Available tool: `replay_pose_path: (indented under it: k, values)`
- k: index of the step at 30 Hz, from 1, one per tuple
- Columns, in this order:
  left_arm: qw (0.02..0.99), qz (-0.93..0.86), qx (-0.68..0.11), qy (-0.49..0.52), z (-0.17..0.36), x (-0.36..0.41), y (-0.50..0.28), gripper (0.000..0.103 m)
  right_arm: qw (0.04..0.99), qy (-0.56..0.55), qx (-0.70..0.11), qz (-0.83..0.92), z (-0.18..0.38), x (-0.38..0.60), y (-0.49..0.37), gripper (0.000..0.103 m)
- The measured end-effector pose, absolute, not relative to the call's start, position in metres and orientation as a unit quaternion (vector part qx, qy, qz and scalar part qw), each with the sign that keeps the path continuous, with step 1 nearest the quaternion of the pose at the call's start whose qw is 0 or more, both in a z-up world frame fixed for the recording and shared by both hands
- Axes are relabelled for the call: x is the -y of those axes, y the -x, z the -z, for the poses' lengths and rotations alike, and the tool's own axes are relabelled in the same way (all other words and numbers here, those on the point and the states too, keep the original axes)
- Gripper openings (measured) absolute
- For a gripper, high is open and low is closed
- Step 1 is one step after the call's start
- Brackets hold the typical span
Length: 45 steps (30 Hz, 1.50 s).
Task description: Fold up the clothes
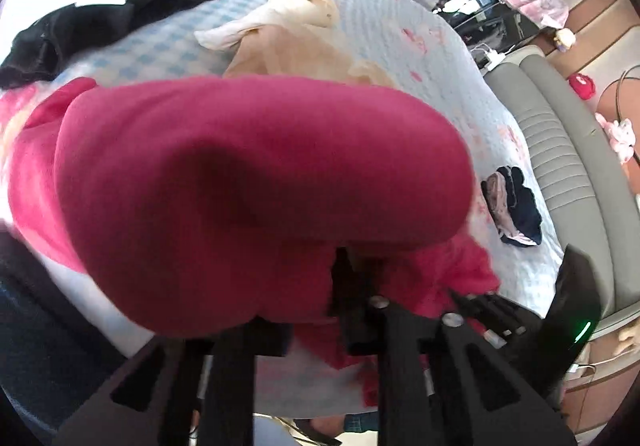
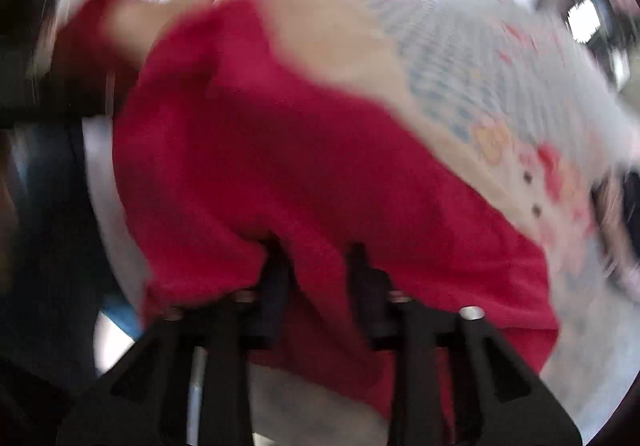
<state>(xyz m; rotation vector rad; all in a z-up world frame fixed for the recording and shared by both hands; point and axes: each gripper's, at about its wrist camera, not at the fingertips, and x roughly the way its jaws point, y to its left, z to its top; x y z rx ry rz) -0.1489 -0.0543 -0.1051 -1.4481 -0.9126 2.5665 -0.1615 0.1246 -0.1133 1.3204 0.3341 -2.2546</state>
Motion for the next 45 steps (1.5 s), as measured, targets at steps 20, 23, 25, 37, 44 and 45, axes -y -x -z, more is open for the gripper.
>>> replay_pose_path:
  k: [20,23,25,37,44,45]
  values:
    - [-0.001,-0.853,0.308,0.422,0.053,0.115,0.128,0.010,0.006,-0.446,0.117,0.887,0.058,-0.309,0.177,0.034]
    - [0.016,-0.833,0.337,0.439,0.077,0.107,0.122,0.049,0.025,-0.490,0.147,0.859,0.093,-0.304,0.148,0.041]
    - [0.021,-0.825,0.350,0.444,0.088,0.100,0.121,0.054,0.038,-0.513,0.179,0.838,0.115,-0.305,0.135,0.041]
    - [0.062,-0.838,0.334,0.426,0.095,0.063,0.125,0.012,0.142,-0.521,0.209,0.815,0.147,-0.250,0.141,0.069]
    - [0.054,-0.868,0.339,0.360,0.052,0.090,0.097,0.012,0.101,-0.488,0.215,0.840,0.139,-0.255,0.169,0.034]
    - [0.039,-0.866,0.340,0.364,0.052,0.098,0.095,0.012,0.092,-0.479,0.208,0.848,0.134,-0.258,0.169,0.030]
